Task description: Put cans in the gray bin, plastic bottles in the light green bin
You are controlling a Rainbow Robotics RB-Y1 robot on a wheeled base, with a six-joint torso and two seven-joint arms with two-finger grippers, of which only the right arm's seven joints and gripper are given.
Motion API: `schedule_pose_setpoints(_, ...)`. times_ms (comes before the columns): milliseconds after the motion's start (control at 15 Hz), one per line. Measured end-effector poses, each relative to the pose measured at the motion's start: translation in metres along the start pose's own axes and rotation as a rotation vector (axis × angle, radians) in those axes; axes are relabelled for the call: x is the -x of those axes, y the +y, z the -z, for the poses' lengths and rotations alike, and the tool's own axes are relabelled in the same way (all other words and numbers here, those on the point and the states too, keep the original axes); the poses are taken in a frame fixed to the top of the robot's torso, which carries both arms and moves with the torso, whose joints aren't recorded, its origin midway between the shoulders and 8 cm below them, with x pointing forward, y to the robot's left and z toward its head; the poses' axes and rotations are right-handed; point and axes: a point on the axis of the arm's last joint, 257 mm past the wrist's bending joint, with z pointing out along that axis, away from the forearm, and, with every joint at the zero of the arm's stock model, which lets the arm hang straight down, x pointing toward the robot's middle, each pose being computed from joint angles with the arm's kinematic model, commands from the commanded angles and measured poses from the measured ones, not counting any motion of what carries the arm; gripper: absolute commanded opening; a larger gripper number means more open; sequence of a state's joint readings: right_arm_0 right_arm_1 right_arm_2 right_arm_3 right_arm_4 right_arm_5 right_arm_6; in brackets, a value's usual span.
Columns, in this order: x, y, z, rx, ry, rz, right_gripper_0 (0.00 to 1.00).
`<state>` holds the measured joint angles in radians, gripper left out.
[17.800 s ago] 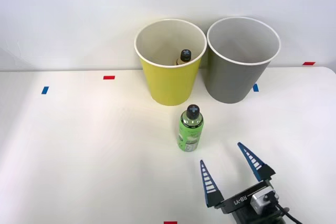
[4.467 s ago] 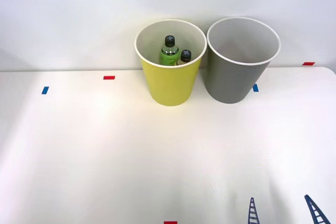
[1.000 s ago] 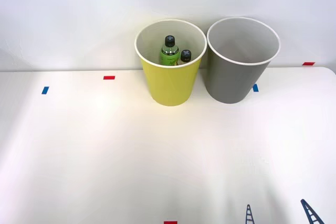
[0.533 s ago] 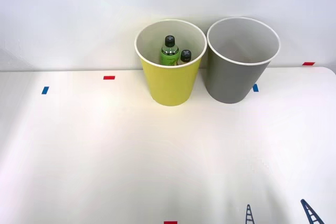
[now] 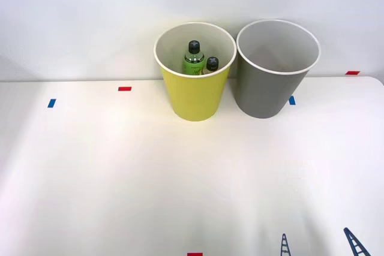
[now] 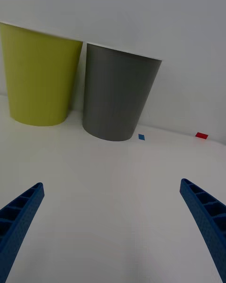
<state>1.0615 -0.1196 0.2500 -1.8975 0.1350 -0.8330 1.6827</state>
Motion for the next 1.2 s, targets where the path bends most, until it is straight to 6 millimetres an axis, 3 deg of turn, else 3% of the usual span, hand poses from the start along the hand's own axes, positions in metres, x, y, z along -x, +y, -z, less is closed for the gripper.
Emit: schedule_pose_setpoints(1200,0.0,0.0,0.0,0.0,0.0,0.0,1.0)
